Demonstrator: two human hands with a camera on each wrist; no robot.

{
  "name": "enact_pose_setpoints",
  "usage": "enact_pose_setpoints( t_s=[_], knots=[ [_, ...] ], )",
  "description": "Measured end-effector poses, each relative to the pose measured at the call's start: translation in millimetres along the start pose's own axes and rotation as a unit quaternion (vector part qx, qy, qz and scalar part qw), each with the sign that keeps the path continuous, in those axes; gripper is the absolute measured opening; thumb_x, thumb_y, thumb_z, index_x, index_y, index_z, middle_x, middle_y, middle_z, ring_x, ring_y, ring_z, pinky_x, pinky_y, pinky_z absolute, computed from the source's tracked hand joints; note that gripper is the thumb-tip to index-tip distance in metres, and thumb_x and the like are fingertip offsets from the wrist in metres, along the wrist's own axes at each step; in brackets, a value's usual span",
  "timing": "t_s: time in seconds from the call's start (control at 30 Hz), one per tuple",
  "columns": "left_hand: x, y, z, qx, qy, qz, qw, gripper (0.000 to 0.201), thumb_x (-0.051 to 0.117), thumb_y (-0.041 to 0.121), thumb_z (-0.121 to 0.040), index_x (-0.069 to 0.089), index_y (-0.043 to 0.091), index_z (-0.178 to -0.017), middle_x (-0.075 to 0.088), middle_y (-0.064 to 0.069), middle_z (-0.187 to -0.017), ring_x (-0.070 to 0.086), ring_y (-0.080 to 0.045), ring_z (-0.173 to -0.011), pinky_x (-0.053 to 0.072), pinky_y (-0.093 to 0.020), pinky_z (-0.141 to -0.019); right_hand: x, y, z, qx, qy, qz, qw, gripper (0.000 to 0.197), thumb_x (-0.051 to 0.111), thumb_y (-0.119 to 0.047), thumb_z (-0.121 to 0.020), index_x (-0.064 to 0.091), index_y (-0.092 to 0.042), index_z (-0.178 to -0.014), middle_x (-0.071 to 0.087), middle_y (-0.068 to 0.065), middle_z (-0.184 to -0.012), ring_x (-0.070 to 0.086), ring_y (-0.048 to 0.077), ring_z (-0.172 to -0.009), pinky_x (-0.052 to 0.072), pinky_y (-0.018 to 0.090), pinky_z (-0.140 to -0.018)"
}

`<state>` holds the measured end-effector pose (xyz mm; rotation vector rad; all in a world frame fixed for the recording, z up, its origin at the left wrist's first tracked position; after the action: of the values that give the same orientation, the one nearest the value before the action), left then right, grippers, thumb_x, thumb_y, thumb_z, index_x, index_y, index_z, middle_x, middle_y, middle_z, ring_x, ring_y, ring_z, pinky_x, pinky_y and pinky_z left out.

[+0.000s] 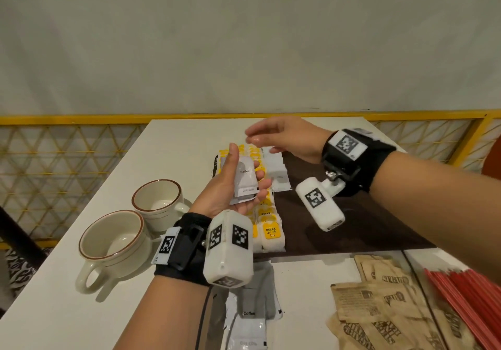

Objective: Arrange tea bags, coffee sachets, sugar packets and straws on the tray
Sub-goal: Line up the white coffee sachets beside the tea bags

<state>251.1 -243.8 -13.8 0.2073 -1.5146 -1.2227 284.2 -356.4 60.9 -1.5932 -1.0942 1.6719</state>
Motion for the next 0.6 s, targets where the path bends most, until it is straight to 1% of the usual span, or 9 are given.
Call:
enact_pose_setpoints(
  t_s=[0.07,0.1,0.2,0.27,0.4,0.47,0.5,0.53,0.6],
  knots=[
    [-0.5,-2.4,0.5,-0.004,0.008,-0.007,1.0,0.069,0.045,0.073,-0.065,0.059,0.012,-0.093,0.064,-0.003,-0.069,0.069,-0.017,-0.064,0.057,-0.024,-0.051,18.9,-23.8,18.5,-0.029,-0.089,0.046,0.995,0.026,0.069,-0.022,-0.087,0.066,-0.02,-0.112,0.069,-0.002,-0.113,0.063,0.008,-0.099,0.049,0.021,-0.083],
    [-1.6,-3.1,0.7,-0.005,0.017,-0.01,1.0,0.072,0.041,0.076,-0.068,0.059,0.011,-0.097,0.065,-0.005,-0.069,0.069,-0.019,-0.064,0.057,-0.025,-0.051,24.8,-29.6,24.9,-0.039,-0.107,0.078,0.99,0.028,0.071,-0.021,-0.085,0.067,-0.018,-0.112,0.07,-0.002,-0.11,0.064,0.007,-0.093,0.05,0.019,-0.082],
    [1.3,-3.2,3.9,-0.015,0.031,-0.012,0.999,0.074,0.037,0.078,-0.071,0.059,0.016,-0.105,0.067,-0.009,-0.07,0.071,-0.024,-0.068,0.059,-0.028,-0.054,26.0,-32.4,32.5,-0.065,-0.061,0.16,0.983,0.027,0.076,-0.013,-0.08,0.066,-0.017,-0.105,0.067,-0.006,-0.1,0.061,0.003,-0.081,0.048,0.013,-0.075],
    [3.2,-3.0,5.4,-0.021,0.03,-0.02,0.999,0.073,0.03,0.078,-0.077,0.059,0.018,-0.107,0.07,-0.009,-0.071,0.071,-0.026,-0.072,0.059,-0.03,-0.058,22.2,-33.3,36.0,-0.071,-0.027,0.151,0.986,0.025,0.077,-0.01,-0.077,0.065,-0.016,-0.099,0.065,-0.004,-0.096,0.058,0.004,-0.077,0.048,0.014,-0.072],
    [2.0,1.1,7.0,-0.009,0.033,-0.048,0.998,0.071,0.034,0.074,-0.081,0.06,0.016,-0.113,0.072,-0.018,-0.096,0.072,-0.027,-0.086,0.057,-0.032,-0.071,17.1,-30.9,42.6,-0.044,0.008,0.166,0.985,0.023,0.076,-0.015,-0.08,0.067,-0.009,-0.1,0.064,0.001,-0.092,0.051,0.0,-0.064,0.043,0.01,-0.06],
    [-0.7,3.6,6.8,0.002,0.037,-0.068,0.997,0.072,0.035,0.072,-0.081,0.062,0.013,-0.112,0.071,-0.02,-0.101,0.071,-0.027,-0.09,0.057,-0.033,-0.075,19.2,-24.2,47.0,-0.011,-0.015,0.187,0.982,0.024,0.074,-0.02,-0.082,0.068,-0.007,-0.101,0.065,0.007,-0.093,0.052,0.004,-0.067,0.044,0.018,-0.066],
    [-2.1,4.4,6.5,0.005,0.039,-0.077,0.996,0.073,0.035,0.072,-0.08,0.062,0.013,-0.112,0.072,-0.019,-0.1,0.071,-0.026,-0.089,0.059,-0.033,-0.073,21.1,-20.7,49.5,0.003,-0.032,0.185,0.982,0.025,0.073,-0.021,-0.084,0.067,-0.006,-0.102,0.066,0.009,-0.096,0.055,0.007,-0.072,0.047,0.023,-0.072],
    [-1.9,4.6,6.5,0.005,0.038,-0.076,0.996,0.071,0.037,0.071,-0.081,0.063,0.013,-0.111,0.072,-0.018,-0.097,0.072,-0.025,-0.086,0.061,-0.033,-0.069,22.5,-17.2,51.7,0.011,-0.044,0.172,0.984,0.025,0.072,-0.021,-0.085,0.066,-0.005,-0.103,0.066,0.01,-0.097,0.057,0.01,-0.077,0.049,0.027,-0.077],
    [-1.9,4.3,6.3,0.005,0.036,-0.064,0.997,0.063,0.039,0.066,-0.085,0.062,0.013,-0.11,0.073,-0.013,-0.086,0.072,-0.021,-0.075,0.06,-0.032,-0.059,21.8,-12.9,54.8,0.025,-0.054,0.092,0.994,0.022,0.067,-0.016,-0.088,0.062,-0.004,-0.106,0.064,0.007,-0.096,0.059,0.012,-0.085,0.05,0.029,-0.082]
  ],
)
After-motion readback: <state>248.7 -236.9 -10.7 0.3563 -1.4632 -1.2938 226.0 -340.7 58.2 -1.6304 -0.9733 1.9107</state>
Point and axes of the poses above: each hand's wrist, its own z-axis away from the middle knuckle, its own x-axis out of the palm, y = z × x, the point moved 7 cm from there along -z, towards the middle knuckle
